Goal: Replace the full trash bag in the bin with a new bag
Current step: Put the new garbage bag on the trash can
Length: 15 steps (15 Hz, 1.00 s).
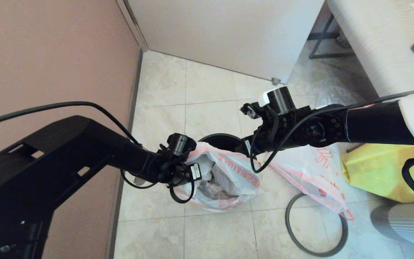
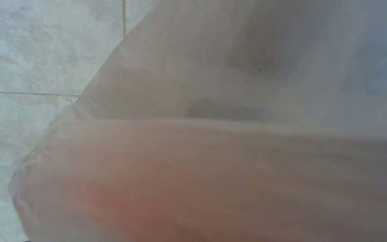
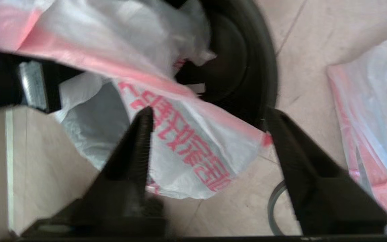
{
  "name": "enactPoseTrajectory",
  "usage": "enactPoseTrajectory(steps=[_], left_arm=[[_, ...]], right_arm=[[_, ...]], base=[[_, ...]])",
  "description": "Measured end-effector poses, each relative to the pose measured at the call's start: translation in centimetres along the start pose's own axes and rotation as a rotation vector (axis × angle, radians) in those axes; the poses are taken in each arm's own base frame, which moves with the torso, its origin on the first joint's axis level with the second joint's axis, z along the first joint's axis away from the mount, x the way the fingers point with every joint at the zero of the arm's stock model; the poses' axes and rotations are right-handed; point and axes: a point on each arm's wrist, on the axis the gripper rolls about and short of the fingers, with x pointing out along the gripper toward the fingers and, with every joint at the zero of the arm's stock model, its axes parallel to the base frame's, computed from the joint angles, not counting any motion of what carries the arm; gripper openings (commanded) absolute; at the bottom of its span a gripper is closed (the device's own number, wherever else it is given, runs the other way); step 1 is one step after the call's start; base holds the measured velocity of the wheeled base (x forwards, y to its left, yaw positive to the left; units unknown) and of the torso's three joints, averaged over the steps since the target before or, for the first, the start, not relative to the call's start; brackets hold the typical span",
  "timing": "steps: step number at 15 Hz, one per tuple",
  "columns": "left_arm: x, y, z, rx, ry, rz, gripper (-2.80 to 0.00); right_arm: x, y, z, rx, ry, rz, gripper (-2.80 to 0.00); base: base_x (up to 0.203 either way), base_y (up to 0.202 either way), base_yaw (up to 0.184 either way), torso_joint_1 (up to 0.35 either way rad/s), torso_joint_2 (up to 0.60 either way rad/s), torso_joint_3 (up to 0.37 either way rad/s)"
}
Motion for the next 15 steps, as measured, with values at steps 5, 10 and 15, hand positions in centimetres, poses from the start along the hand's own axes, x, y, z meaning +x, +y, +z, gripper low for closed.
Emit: enactPoseTrajectory(steps=[5, 10, 15], left_arm=[[1.3, 0.2, -0.7, 0.005, 0.021, 0.012, -2.80], [1.6, 0.3, -0.8, 0.004, 0.026, 0.016, -2.80], [1.6, 0.3, -0.7, 0.005, 0.026, 0.017, -2.80]], right_arm=[[1.8, 0.6, -0.6, -0.129, -0.013, 0.024, 0.00], [2.5, 1.3, -1.1, -0.185, -0.001, 0.039, 0.00], [3.1, 1.9, -1.6, -0.238, 0.012, 0.063, 0.00]], base=[[0.000, 0.000, 0.000, 0.000, 0.00, 0.000], [0.000, 0.000, 0.000, 0.000, 0.00, 0.000], [0.000, 0.000, 0.000, 0.000, 0.00, 0.000]])
